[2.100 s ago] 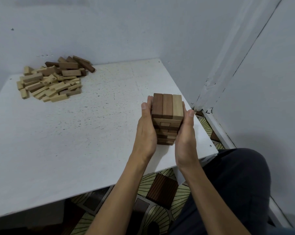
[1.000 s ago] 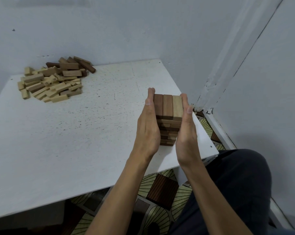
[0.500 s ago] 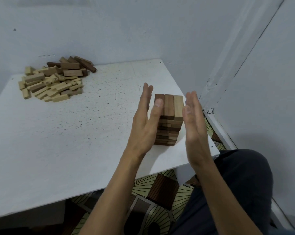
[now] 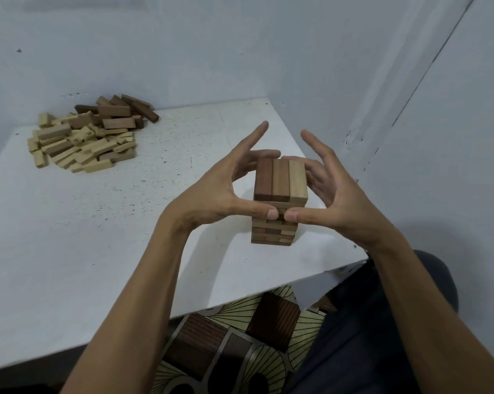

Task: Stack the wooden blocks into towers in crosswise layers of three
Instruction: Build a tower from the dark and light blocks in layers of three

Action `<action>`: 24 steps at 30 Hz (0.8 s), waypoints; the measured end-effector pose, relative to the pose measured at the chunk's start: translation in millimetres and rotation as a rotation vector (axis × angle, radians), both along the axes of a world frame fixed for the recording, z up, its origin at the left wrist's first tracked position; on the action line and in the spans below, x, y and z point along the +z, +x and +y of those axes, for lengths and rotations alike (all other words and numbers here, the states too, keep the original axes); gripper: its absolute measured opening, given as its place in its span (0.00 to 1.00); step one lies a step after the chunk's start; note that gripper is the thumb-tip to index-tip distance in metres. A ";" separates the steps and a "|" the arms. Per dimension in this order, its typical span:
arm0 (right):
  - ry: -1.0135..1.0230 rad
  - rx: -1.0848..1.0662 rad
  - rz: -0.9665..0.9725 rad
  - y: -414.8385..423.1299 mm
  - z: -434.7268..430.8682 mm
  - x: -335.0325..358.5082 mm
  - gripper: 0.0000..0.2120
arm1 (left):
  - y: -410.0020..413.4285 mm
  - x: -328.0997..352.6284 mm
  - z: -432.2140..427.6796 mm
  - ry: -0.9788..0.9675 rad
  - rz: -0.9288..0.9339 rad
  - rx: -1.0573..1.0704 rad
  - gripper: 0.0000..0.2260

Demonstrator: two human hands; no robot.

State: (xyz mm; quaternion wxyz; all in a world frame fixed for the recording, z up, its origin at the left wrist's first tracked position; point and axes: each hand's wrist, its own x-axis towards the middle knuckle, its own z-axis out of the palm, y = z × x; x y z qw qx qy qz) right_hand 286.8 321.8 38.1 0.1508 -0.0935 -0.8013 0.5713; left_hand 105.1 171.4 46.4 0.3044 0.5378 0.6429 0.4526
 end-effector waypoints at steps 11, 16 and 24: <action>0.014 -0.092 0.051 -3.4 -0.9 -4.4 0.49 | 0.3 0.2 -0.3 0.029 0.010 0.035 0.49; 0.020 -0.097 0.043 -4.2 -0.8 -6.1 0.49 | 0.1 -1.2 0.5 0.038 0.008 0.048 0.49; 0.015 -0.102 0.039 -5.3 -1.3 -6.5 0.49 | -0.7 -2.0 1.7 0.039 0.016 0.041 0.48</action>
